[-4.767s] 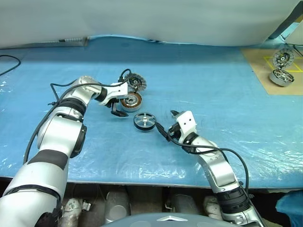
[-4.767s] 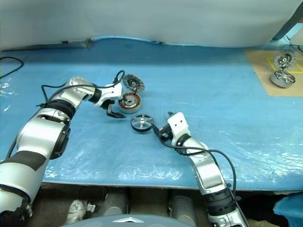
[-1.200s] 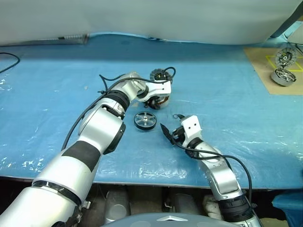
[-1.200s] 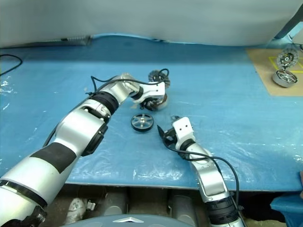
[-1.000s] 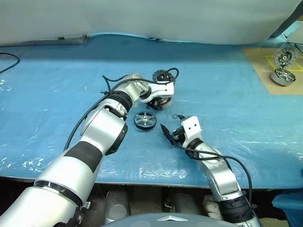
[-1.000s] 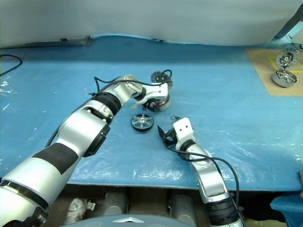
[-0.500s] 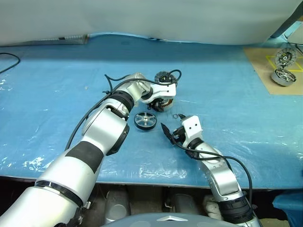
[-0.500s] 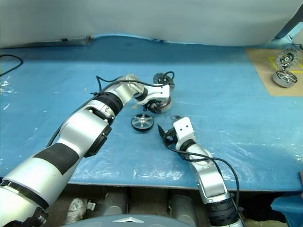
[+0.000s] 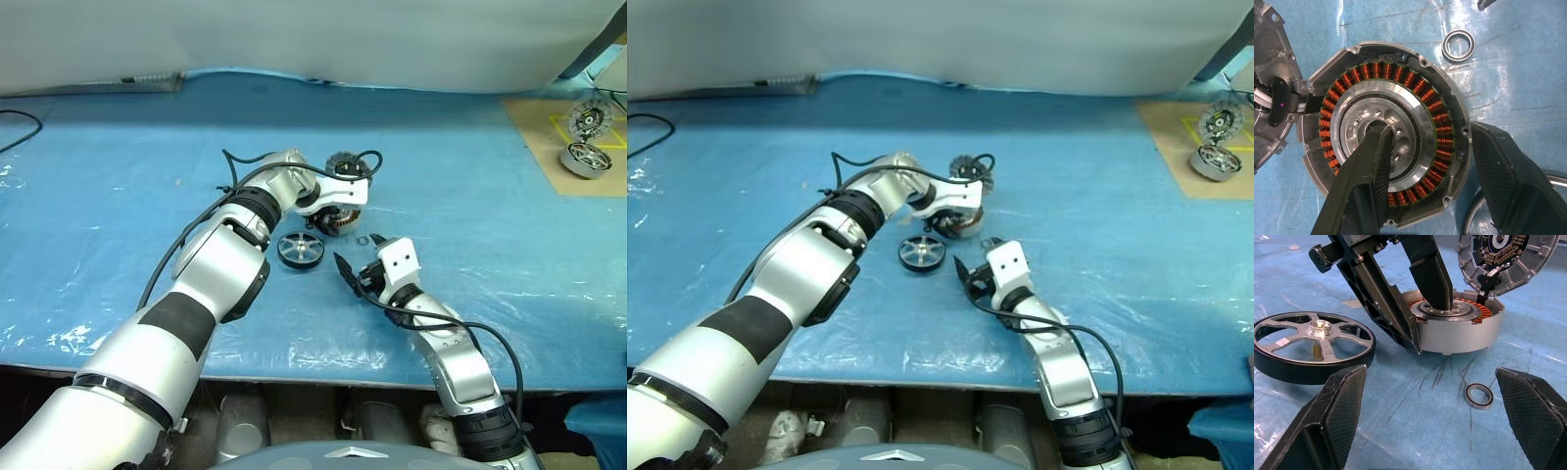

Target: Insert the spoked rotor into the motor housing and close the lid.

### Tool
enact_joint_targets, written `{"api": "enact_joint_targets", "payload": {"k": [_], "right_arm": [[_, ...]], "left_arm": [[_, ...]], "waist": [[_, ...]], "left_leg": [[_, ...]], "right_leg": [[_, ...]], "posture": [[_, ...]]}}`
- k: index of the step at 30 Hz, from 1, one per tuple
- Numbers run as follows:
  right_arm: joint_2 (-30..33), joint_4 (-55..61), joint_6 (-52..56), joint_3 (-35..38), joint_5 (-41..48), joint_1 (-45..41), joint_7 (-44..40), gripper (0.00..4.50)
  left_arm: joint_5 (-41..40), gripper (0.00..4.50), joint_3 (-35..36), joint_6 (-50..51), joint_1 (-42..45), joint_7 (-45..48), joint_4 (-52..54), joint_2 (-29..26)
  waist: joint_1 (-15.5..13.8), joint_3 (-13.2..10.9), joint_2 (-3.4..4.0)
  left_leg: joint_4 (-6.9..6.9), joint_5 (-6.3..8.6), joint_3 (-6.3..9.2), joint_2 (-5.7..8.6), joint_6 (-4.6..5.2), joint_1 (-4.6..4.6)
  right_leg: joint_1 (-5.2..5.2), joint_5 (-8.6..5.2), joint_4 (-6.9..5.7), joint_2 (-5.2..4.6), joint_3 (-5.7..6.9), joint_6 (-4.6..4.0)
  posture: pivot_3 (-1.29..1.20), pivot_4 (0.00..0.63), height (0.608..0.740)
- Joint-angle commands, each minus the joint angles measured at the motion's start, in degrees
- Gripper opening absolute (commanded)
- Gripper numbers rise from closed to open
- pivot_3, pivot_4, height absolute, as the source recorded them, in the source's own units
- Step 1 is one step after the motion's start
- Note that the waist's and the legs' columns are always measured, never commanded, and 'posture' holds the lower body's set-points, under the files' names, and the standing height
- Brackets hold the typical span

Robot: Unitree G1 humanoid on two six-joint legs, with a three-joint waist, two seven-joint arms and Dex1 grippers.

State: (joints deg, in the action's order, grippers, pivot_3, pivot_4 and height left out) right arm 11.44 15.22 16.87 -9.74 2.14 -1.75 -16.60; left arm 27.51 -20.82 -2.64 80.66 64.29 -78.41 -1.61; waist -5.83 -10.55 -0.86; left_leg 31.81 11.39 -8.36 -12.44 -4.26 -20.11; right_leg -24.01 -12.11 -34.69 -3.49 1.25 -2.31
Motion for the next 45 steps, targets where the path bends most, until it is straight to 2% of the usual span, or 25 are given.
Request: {"api": "enact_joint_targets", "payload": {"k": [1, 4, 15, 23, 26, 31, 36, 40, 45], "right_arm": [[-0.14, 0.87, -1.32, 0.42, 0.17, -0.79, -0.25, 4.50], [-0.03, 0.73, -1.38, 0.40, 0.16, -0.88, -0.41, 4.50], [0.24, 0.10, -1.32, 0.62, 0.32, -1.43, -1.26, 4.50], [0.44, -0.49, -0.77, 0.86, 0.73, -2.42, -2.20, 4.50], [0.44, -0.14, -0.47, 0.95, 0.79, -2.10, -2.38, 4.50], [0.41, 0.72, 0.83, 1.73, 1.71, -1.27, -2.60, 4.50], [0.77, 1.08, 2.54, 3.32, 2.65, -1.23, -2.81, 4.50], [-0.06, 0.50, 5.28, 5.44, 4.03, -2.28, -1.59, 4.50], [-1.08, -0.37, 8.27, 7.23, 4.23, -3.41, 0.23, 4.50]], "left_arm": [[-0.02, 3.45, -0.25, 0.35, 0.57, 0.15, 0.39, 0.20], [-0.59, 4.48, 0.35, 0.64, 0.84, -0.01, 0.47, 0.31], [-5.70, 4.48, 5.08, 0.71, 4.06, 4.11, 1.60, -1.60], [-12.45, 4.48, 10.74, 1.19, 4.83, 13.93, 4.07, -8.28], [-15.70, 3.65, 13.26, 2.80, 2.84, 15.52, 5.82, -11.33], [-19.82, 1.81, 16.88, 6.24, -4.11, 13.16, 11.29, -17.21], [-28.36, 0.05, 24.01, 9.43, -17.98, 8.86, 27.74, -21.34], [-34.53, 0.02, 28.99, 10.69, -32.55, 4.27, 44.25, -22.95], [-41.34, 0.02, 32.40, 11.54, -49.67, -1.65, 63.31, -21.33]], "waist": [[-0.01, 0.00, 0.00], [0.00, 0.00, 0.00], [-0.03, -0.01, 0.01], [0.27, -0.02, 0.03], [0.22, -0.03, 0.05], [0.27, -0.03, 0.06], [0.32, -0.05, 0.10], [0.37, -0.06, 0.11], [0.54, -0.06, 0.13]], "left_leg": [[0.00, 0.00, 0.00, 0.00, 0.00, 0.00], [0.00, 0.00, 0.00, 0.00, 0.00, 0.00], [0.00, 0.00, 0.00, 0.00, 0.00, 0.01], [-0.05, 0.00, 0.00, -0.01, 0.00, 0.02], [-0.05, 0.00, -0.01, 0.00, 0.00, 0.05], [-0.08, 0.00, -0.01, -0.01, 0.00, 0.07], [-0.12, 0.00, -0.01, -0.07, 0.00, 0.04], [-0.11, 0.00, -0.02, -0.10, -0.01, 0.02], [-0.12, 0.01, -0.06, -0.24, -0.01, 0.02]], "right_leg": [[0.00, 0.00, 0.00, 0.00, 0.00, 0.00], [0.00, 0.00, 0.00, 0.00, 0.00, 0.00], [-0.01, 0.00, 0.01, 0.00, 0.00, 0.00], [-0.01, 0.00, 0.01, 0.01, 0.00, -0.01], [-0.01, 0.00, 0.02, 0.01, 0.00, -0.01], [-0.01, -0.01, 0.01, 0.02, -0.01, -0.02], [-0.01, -0.01, 0.01, 0.05, 0.03, -0.04], [-0.03, -0.13, -0.01, 0.04, 0.06, -0.26], [-0.06, -0.17, 0.00, 0.08, 0.09, -0.31]], "posture": [[0.00, 0.150, 0.740], [0.00, 0.150, 0.740], [0.00, 0.150, 0.740], [0.00, 0.150, 0.740], [0.00, 0.150, 0.740], [0.00, 0.150, 0.740], [0.00, 0.150, 0.740], [0.00, 0.150, 0.740], [0.00, 0.150, 0.740]]}}
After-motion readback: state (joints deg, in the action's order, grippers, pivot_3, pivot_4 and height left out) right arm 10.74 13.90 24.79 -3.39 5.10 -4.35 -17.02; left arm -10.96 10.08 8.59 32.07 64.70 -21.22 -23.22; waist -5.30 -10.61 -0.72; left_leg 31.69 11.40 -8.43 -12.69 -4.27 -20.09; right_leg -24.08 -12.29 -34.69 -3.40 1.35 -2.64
